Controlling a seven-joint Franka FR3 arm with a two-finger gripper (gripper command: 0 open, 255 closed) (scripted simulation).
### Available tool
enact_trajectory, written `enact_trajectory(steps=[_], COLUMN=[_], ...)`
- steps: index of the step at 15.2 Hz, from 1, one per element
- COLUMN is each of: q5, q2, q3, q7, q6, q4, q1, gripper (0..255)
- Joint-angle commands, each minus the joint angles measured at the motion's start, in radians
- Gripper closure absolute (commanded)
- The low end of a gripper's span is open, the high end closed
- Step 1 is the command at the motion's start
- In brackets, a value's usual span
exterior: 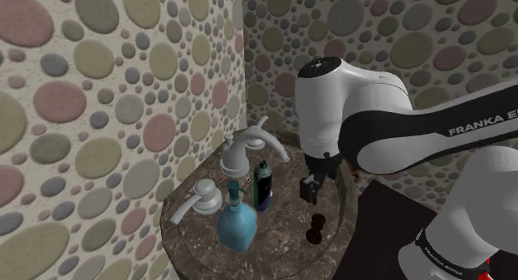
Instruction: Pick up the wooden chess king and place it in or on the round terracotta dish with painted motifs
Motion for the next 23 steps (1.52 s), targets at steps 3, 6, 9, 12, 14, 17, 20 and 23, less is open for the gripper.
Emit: enact_trajectory(steps=[3, 6, 9, 12, 14, 17, 20, 23], q5=[-0.009, -0.020, -0.030, -0.041, -0.041, -0.041, -0.041, -0.041], q2=[0.137, 0.182, 0.206, 0.230, 0.230, 0.230, 0.230, 0.229], q3=[0.097, 0.120, 0.127, 0.134, 0.134, 0.134, 0.134, 0.134], q7=[0.098, 0.126, 0.135, 0.144, 0.144, 0.144, 0.144, 0.144], q6=[0.093, 0.143, 0.192, 0.235, 0.235, 0.235, 0.235, 0.234], q4=[0.002, -0.014, -0.041, -0.063, -0.063, -0.063, -0.063, -0.063], q1=[0.006, 0.001, -0.006, -0.014, -0.013, -0.013, -0.013, -0.013], gripper=[0, 0, 0, 0, 0, 0, 255, 255])
